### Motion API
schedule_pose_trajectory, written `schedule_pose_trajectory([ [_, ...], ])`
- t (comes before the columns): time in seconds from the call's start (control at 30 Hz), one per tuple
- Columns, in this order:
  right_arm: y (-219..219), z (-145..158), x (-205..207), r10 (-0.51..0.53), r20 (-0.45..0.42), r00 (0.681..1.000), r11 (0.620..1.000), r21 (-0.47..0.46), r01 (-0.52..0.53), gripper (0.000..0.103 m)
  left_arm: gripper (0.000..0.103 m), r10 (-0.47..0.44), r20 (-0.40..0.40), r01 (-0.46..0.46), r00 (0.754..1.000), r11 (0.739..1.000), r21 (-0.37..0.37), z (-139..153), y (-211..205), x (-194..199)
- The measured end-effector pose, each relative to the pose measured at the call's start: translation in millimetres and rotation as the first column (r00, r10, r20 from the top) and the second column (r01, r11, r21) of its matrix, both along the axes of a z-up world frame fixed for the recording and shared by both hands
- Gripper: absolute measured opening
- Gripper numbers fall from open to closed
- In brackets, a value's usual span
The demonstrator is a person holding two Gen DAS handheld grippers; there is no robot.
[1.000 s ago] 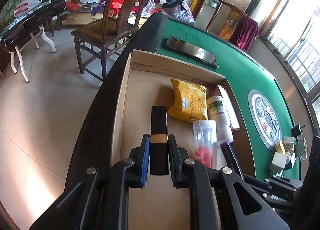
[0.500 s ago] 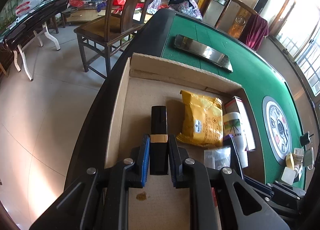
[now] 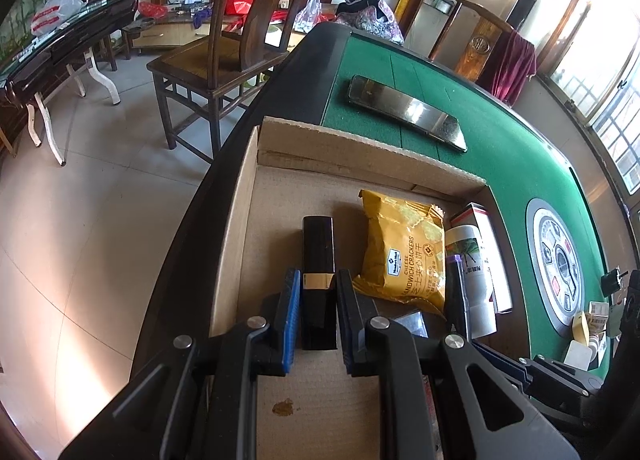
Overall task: Organize objects
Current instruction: 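Open both tools to drop the lipstick tube and marker into the tray, then move both tools back to the black markers lying on the table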
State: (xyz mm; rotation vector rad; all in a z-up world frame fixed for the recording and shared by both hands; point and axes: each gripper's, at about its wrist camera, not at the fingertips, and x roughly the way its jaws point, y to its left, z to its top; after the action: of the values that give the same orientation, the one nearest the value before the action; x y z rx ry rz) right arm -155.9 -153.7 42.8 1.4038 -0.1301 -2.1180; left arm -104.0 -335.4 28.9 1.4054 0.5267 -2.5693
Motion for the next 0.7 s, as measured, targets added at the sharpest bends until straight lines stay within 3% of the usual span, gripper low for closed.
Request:
schedule_pose_trajectory([
  [0.33, 4.5, 9.6, 6.5, -0.003, -0.025, 1.0, 1.0, 0.012, 0.003, 0.015, 0.018, 0.003, 0.006, -0.003, 1.0, 0.999, 0.041, 1.2, -2.6, 6.6],
  [0.57, 18.9, 19.9, 16.7, -0.003, -0.049, 0.999, 1.0, -0.015, 0.002, 0.015, 0.036, -0.002, -0.013, 0.002, 1.0, 0.999, 0.049, 5.3, 4.9, 19.0],
  [0.7, 29.9, 21.5, 23.5, -0.003, -0.033, 0.999, 0.999, -0.045, 0.002, 0.015, 0.039, -0.001, -0.028, 0.003, 1.0, 0.999, 0.052, 8.4, 7.2, 24.6],
])
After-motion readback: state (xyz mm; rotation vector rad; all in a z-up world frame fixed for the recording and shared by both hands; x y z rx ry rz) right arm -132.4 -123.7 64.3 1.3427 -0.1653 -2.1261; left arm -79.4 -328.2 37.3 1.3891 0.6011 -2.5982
